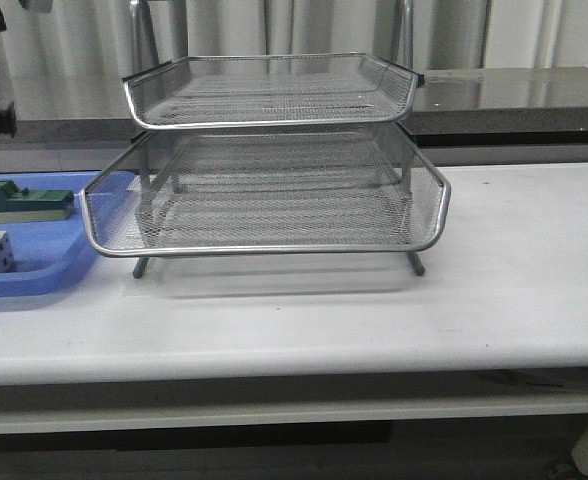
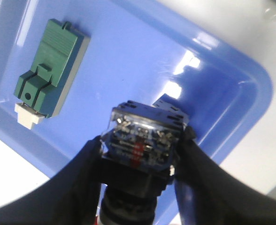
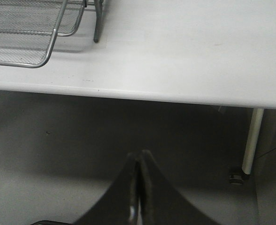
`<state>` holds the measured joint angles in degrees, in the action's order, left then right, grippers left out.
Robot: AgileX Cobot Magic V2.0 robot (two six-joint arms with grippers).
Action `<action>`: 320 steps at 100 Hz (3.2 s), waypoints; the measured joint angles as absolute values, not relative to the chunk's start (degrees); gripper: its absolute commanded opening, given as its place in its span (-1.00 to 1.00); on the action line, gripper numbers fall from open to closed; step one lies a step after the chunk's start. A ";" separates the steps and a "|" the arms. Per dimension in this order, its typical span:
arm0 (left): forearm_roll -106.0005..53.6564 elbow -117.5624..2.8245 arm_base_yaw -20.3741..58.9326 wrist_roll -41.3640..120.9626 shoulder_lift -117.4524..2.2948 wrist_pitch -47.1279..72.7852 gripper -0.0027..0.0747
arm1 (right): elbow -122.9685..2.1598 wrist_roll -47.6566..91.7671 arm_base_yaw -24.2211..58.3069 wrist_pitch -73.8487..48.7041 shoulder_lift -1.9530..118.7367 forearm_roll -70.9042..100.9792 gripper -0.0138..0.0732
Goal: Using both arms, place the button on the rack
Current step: 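Lift the button and carry it into the pulled-out middle tier, then open the left gripper to drop the button and lift away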
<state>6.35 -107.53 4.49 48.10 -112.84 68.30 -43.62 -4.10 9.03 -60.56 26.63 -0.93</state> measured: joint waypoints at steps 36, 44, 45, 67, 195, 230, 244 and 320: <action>-1.42 -107.53 8.16 48.10 -103.51 71.63 -0.99 | -43.62 -4.10 9.03 -60.56 26.63 -0.93 -0.84; -2.45 -107.78 11.14 48.10 -102.68 71.74 -0.99 | -43.62 -4.10 9.03 -60.56 26.63 -0.93 -0.84; -2.61 -107.76 11.42 48.10 -102.59 71.74 -0.99 | -43.62 -4.10 9.03 -60.56 26.63 -0.93 -0.84; -4.00 -106.96 21.03 48.10 -102.45 71.74 -0.99 | -43.62 -4.10 9.03 -60.56 26.63 -0.93 -0.84; -4.06 -92.65 34.56 48.10 -110.61 51.24 -0.88 | -43.62 -4.10 9.03 -60.56 26.63 -0.93 -0.84; -4.06 -92.65 34.56 48.10 -110.61 51.11 0.32 | -43.62 -4.10 9.03 -60.56 26.63 -0.93 -0.84; -4.06 -92.65 34.56 48.10 -110.61 51.11 0.38 | -43.62 -4.10 9.03 -60.56 26.63 -0.93 -0.84; -4.06 -96.96 34.42 39.96 -100.83 66.14 0.36 | -43.62 -4.11 9.03 -60.56 26.63 -0.93 -0.84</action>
